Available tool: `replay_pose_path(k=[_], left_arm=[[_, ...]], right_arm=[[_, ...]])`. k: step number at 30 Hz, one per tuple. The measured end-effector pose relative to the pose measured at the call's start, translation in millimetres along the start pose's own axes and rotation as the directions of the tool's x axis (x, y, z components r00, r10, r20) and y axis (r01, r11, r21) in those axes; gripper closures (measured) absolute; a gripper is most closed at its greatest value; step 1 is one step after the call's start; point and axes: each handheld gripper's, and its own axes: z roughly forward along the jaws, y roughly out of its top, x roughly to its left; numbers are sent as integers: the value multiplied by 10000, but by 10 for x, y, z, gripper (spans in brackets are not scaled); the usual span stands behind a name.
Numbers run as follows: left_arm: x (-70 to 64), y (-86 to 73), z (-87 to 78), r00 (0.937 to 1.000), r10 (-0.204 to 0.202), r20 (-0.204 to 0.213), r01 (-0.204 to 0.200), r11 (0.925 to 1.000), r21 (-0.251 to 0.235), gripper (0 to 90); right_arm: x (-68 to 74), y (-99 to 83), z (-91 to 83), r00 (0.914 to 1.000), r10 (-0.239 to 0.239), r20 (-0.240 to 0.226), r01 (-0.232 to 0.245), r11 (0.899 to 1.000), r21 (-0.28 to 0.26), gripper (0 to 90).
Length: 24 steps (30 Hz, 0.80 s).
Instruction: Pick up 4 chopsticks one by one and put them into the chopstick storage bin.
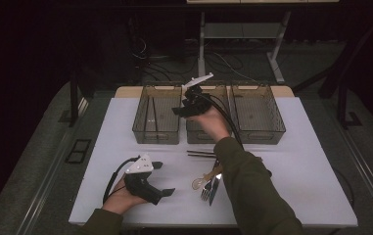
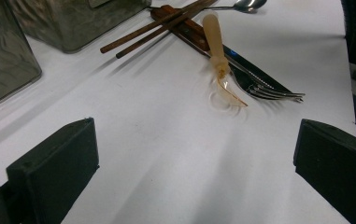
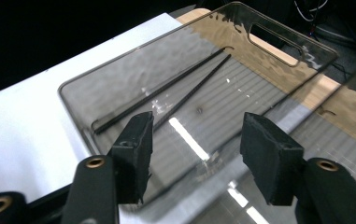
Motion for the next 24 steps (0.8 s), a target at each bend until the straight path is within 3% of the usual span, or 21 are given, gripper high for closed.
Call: replay_pose_path(k=[12,18,24], left_arm=[[-8,-11,23,9999,-75,-98,76,9999,99,0],[-8,-17,29,9998,-121,-134,123,9998,141,0],[-5,-21,29,9997,-168,-174,171,9997,168,0]], right_arm=[[-93,-482,-605,9985,-325,-431,308,9988,-386,457],[-158,-775,-858,9978,-405,-531,392,9989,-256,549],[-290,-1129,-1096,9988,-372,-305,374,9993,61,684]])
